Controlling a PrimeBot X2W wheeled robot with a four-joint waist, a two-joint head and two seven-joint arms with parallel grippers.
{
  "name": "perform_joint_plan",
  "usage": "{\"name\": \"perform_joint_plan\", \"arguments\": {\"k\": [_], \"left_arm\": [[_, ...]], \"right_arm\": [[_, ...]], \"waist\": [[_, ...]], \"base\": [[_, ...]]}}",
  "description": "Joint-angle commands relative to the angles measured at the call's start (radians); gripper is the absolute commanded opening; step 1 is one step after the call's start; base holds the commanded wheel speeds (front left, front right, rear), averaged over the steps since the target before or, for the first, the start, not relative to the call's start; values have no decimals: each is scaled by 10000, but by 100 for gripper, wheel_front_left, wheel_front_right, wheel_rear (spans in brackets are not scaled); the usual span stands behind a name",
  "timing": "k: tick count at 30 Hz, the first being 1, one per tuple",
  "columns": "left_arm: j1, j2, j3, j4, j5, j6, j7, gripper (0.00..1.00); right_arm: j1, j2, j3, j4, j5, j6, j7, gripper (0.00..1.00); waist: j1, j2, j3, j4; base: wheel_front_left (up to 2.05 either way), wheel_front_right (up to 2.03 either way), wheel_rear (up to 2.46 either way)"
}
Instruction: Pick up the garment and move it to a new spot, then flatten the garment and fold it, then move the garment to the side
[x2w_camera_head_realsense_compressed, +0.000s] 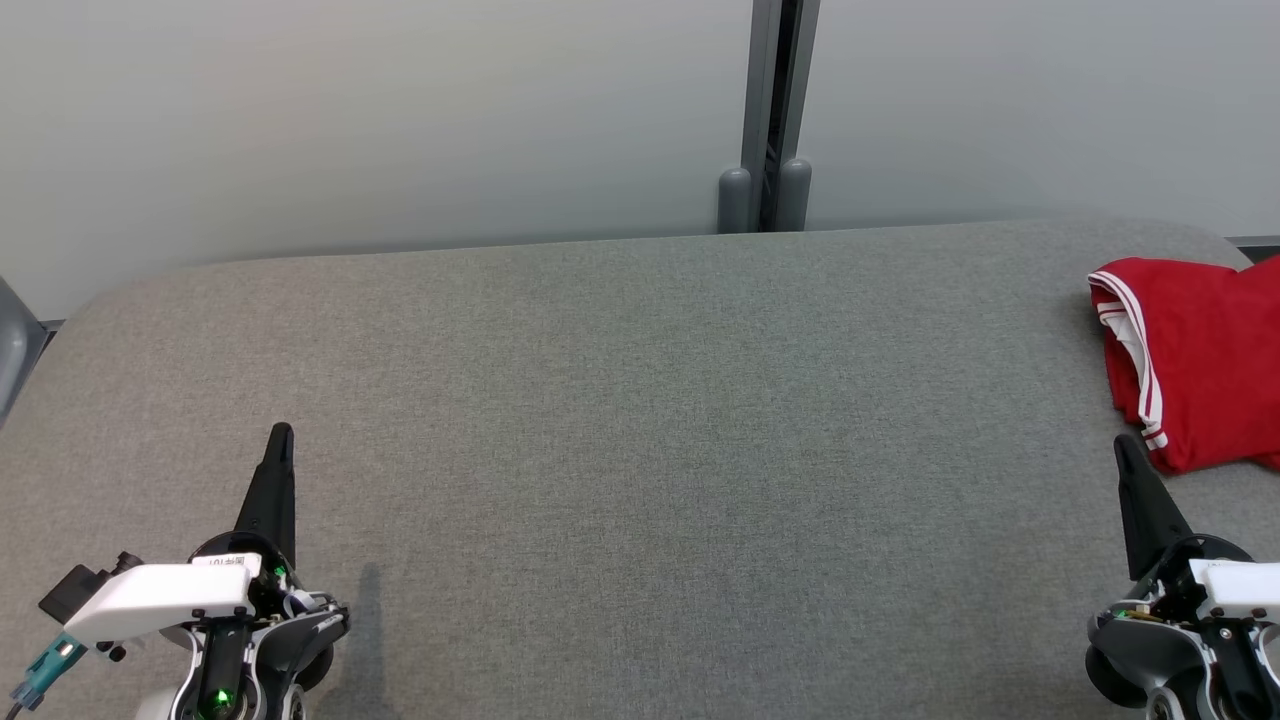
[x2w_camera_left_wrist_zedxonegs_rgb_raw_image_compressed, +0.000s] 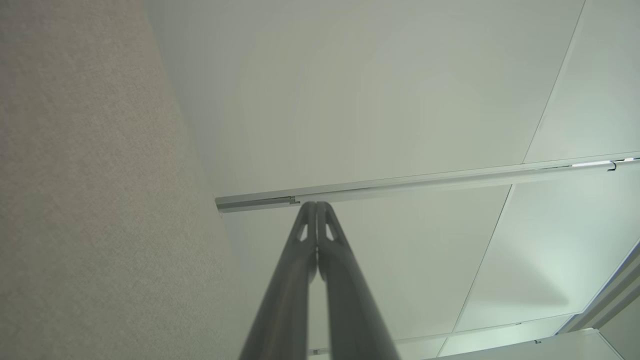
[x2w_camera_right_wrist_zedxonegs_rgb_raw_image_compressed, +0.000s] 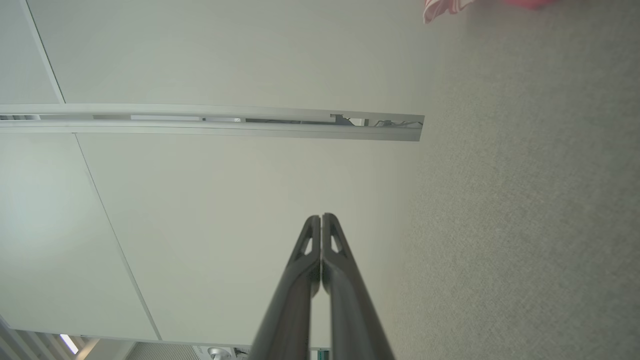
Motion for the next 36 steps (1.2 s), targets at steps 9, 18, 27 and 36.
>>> {"name": "perform_joint_plan", "arguments": {"k": [9, 18, 27, 36], "left_arm": [[-175, 12, 82, 0, -4, -20, 46, 0], [-177, -1, 99, 1, 17, -20, 63, 0], [-179, -10, 119, 1, 35, -20, 79, 0], [-181, -20, 137, 2, 61, -20, 85, 0]], "right_arm": [[-42, -86, -30, 9, 79, 4, 19, 0], [-42, -86, -30, 9, 79, 4, 18, 0], [-42, -87, -29, 9, 80, 4, 18, 0], [-42, -87, -29, 9, 81, 4, 18, 0]], "waist": [[-1, 0, 0, 0], [-1, 0, 0, 0], [-1, 0, 0, 0], [-1, 0, 0, 0]], "base": [[0, 0, 0], [0, 0, 0], [0, 0, 0], [0, 0, 0]]}}
